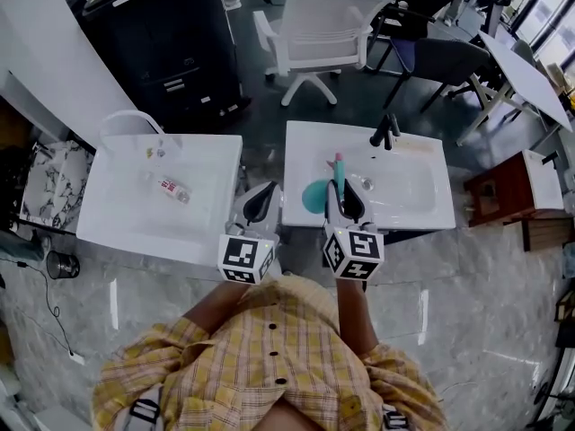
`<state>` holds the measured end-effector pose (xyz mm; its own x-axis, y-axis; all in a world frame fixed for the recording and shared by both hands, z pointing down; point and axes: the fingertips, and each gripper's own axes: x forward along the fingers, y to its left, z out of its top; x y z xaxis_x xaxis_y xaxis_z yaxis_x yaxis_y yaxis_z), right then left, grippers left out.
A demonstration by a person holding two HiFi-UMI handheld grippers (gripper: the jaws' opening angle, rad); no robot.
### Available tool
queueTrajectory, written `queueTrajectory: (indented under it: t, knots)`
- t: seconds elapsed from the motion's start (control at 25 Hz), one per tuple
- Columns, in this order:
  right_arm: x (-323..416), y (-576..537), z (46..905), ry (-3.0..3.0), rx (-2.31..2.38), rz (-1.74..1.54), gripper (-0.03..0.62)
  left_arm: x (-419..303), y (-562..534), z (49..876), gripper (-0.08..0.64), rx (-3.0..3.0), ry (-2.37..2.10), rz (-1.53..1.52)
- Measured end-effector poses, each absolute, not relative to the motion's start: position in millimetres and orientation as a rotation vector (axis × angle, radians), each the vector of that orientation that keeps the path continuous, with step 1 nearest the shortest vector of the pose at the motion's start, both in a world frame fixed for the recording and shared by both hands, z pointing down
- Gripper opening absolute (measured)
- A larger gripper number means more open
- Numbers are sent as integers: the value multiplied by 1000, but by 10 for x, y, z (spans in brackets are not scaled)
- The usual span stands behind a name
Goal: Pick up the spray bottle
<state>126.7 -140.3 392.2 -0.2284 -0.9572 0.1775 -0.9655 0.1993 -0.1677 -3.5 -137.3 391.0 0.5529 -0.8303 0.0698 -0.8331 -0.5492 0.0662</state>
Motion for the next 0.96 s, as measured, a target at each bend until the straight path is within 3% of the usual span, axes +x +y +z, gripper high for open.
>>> queueTrajectory:
  t: [0.96]
  knots:
    - [1463, -1357, 3869, -2422, 1954, 340, 89, 165, -1348, 3847, 0, 2726, -1459, 38]
